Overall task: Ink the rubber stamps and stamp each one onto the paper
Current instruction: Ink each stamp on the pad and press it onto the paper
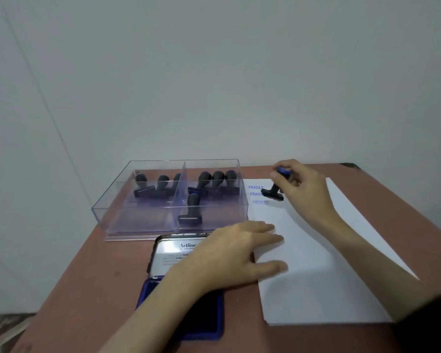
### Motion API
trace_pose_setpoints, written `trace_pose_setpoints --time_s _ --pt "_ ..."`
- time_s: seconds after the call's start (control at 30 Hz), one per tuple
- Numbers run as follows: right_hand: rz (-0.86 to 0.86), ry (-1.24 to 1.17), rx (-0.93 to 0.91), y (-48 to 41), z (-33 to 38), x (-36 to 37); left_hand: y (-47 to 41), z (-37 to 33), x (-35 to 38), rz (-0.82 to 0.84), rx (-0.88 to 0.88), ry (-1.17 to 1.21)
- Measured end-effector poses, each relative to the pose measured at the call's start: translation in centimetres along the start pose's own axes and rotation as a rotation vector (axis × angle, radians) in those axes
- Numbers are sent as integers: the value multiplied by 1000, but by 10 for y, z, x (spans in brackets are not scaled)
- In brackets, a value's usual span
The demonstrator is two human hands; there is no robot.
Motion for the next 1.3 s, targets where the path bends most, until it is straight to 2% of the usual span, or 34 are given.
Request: trace_pose_setpoints --time_s 0.13,0.7,1.3 --pt "38 87 -82 0 3 15 2 -1 7 80 6 -26" --pt "163 197 -155 7 1 35 3 -3 8 82 17 -38" --pt "121 164 -147 6 -3 38 2 -1 10 111 -7 -54"
Point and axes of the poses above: each hand's wrist, its own y-axis away from the middle knuckle, its own x-axis out of the palm, z = x × y, the point moved 7 cm from there along -y, towards the middle knuckle, and after that the axes turned 12 degrees about y, right-handed, at the moved point
